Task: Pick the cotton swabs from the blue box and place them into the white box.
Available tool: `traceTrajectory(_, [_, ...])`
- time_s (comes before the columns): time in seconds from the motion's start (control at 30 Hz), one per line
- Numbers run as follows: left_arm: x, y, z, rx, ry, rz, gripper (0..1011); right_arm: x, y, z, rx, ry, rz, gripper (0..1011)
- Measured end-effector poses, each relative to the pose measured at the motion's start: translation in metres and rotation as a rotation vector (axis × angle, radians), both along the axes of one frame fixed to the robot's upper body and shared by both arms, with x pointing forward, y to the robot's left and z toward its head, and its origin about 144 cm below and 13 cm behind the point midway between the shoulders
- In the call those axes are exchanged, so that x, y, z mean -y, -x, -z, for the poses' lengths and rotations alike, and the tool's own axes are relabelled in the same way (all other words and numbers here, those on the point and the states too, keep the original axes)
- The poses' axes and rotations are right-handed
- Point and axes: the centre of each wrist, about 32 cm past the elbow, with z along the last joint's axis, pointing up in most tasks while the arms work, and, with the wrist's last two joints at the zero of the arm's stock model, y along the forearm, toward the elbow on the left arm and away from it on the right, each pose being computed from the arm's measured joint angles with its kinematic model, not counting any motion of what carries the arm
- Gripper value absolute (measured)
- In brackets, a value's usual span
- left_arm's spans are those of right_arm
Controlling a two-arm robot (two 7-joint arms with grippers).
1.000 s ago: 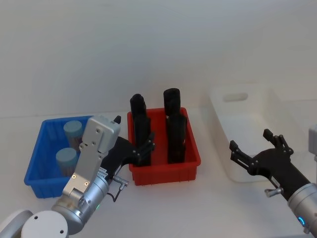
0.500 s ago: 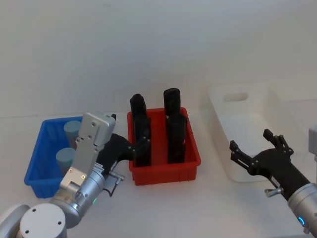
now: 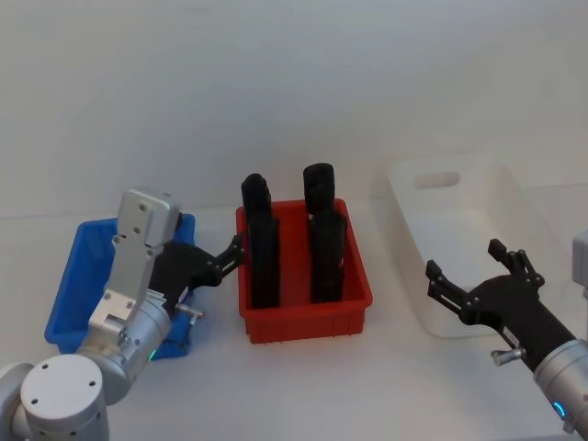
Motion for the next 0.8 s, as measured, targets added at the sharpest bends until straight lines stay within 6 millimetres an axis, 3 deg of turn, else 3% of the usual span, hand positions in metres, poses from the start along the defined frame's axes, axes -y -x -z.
traceTrajectory(0.8, [-0.04, -0.019, 0.007, -0.189, 0.068, -0.18, 999, 0.0, 0.0, 0.0, 0.0, 0.0, 0.0, 1002])
